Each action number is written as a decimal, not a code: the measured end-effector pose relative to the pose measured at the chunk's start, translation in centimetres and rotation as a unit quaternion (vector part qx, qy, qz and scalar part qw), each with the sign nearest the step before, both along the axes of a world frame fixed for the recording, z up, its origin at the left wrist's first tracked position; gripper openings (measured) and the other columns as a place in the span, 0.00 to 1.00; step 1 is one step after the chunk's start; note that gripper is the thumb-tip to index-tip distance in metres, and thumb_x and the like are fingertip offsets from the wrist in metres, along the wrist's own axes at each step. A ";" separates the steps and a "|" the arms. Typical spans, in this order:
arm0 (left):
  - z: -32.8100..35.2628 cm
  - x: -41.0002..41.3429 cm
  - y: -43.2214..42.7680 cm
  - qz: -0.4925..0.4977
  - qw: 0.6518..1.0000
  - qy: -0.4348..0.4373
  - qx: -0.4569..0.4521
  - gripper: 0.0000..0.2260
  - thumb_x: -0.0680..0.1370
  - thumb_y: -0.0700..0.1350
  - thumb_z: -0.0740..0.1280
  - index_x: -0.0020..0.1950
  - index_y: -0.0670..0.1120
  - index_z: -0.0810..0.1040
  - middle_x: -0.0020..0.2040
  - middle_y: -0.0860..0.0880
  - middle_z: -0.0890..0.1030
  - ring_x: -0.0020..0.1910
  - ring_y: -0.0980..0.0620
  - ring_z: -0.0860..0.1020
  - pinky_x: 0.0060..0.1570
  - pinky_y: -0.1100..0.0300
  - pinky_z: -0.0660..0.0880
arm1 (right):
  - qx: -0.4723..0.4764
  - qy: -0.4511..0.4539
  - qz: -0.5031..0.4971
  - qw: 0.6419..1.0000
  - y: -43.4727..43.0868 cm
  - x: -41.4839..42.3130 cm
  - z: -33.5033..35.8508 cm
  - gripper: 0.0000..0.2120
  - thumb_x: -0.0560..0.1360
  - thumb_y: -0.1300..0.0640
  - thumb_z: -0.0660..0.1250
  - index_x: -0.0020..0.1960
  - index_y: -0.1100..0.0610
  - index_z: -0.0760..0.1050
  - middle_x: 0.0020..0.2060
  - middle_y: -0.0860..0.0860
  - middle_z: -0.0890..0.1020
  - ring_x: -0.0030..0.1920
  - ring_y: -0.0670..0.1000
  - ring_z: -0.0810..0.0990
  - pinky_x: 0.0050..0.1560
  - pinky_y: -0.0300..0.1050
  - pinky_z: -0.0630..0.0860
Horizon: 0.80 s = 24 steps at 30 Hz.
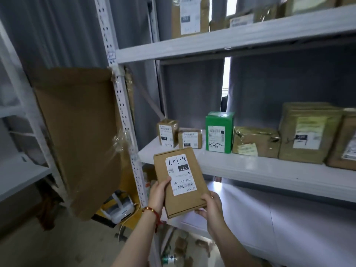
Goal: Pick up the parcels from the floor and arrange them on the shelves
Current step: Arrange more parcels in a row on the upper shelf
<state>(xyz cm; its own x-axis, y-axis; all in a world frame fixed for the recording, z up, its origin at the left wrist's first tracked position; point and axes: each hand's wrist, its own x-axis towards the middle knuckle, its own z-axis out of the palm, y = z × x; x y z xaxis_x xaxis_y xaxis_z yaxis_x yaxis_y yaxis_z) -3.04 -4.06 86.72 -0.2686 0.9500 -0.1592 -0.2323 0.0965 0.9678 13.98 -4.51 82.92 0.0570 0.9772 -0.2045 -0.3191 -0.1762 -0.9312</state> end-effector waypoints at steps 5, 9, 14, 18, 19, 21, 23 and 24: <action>5.8 -0.2 0.2 -0.051 0.998 0.035 0.023 0.14 0.78 0.50 0.68 0.61 0.46 0.78 0.52 0.46 0.85 0.53 0.44 0.82 0.56 0.46 0.78 | 0.051 0.028 -0.041 0.997 0.2 -0.3 6.6 0.07 0.77 0.66 0.62 0.53 0.58 0.73 0.45 0.56 0.79 0.41 0.54 0.77 0.34 0.47 0.74; 11.2 -1.2 0.4 -0.047 0.995 0.056 0.063 0.12 0.81 0.53 0.63 0.58 0.47 0.77 0.50 0.47 0.84 0.50 0.47 0.82 0.46 0.54 0.78 | 0.091 0.038 -0.061 0.993 1.1 -0.6 12.0 0.05 0.76 0.63 0.65 0.51 0.57 0.73 0.43 0.56 0.79 0.37 0.54 0.76 0.31 0.44 0.73; 18.0 -3.9 1.4 0.009 0.992 0.026 0.119 0.19 0.79 0.55 0.66 0.63 0.43 0.73 0.52 0.43 0.83 0.50 0.44 0.83 0.41 0.53 0.80 | 0.154 0.063 -0.079 0.983 2.3 -1.5 19.4 0.03 0.74 0.60 0.67 0.47 0.55 0.75 0.39 0.52 0.79 0.38 0.51 0.76 0.32 0.40 0.69; 22.2 -5.8 1.1 0.039 0.987 -0.023 0.154 0.13 0.79 0.52 0.67 0.56 0.44 0.75 0.36 0.49 0.83 0.30 0.54 0.82 0.27 0.62 0.78 | 0.195 0.075 -0.084 0.974 3.3 -2.1 24.7 0.11 0.67 0.54 0.69 0.47 0.58 0.78 0.40 0.53 0.82 0.41 0.52 0.79 0.41 0.45 0.74; 23.1 -6.5 1.0 0.046 0.987 -0.021 0.155 0.12 0.79 0.52 0.67 0.55 0.45 0.76 0.34 0.50 0.82 0.28 0.55 0.81 0.25 0.63 0.75 | 0.203 0.072 -0.078 0.973 3.8 -2.2 25.9 0.09 0.68 0.55 0.69 0.46 0.58 0.78 0.39 0.53 0.82 0.40 0.53 0.79 0.41 0.45 0.74; 24.7 -8.2 0.9 0.046 0.988 -0.010 0.144 0.10 0.78 0.51 0.67 0.51 0.44 0.76 0.30 0.50 0.77 0.23 0.54 0.74 0.19 0.66 0.67 | 0.218 0.065 -0.052 0.972 5.1 -2.7 28.4 0.03 0.73 0.58 0.68 0.45 0.58 0.78 0.38 0.54 0.82 0.39 0.54 0.79 0.39 0.44 0.74; 26.0 -10.1 1.0 0.002 0.991 0.003 0.131 0.09 0.78 0.49 0.63 0.47 0.43 0.74 0.25 0.51 0.71 0.19 0.56 0.67 0.16 0.69 0.57 | 0.243 0.053 -0.032 0.968 6.8 -3.3 31.0 0.05 0.74 0.59 0.68 0.47 0.59 0.80 0.39 0.55 0.83 0.39 0.55 0.80 0.39 0.45 0.75; 26.6 -10.8 1.0 -0.016 0.991 0.003 0.132 0.08 0.78 0.48 0.62 0.47 0.42 0.74 0.25 0.51 0.69 0.18 0.56 0.64 0.16 0.69 0.55 | 0.261 0.045 -0.028 0.964 7.5 -3.8 32.1 0.06 0.74 0.59 0.68 0.48 0.61 0.81 0.40 0.56 0.83 0.41 0.55 0.80 0.41 0.46 0.76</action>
<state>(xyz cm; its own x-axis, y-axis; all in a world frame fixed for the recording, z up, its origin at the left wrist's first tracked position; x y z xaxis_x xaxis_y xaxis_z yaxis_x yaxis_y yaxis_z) -13.85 -3.04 113.34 -0.2370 0.9666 0.0970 -0.2269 -0.1521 0.9620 10.19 2.97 115.06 0.1167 0.9442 0.3081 -0.3983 0.3287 -0.8563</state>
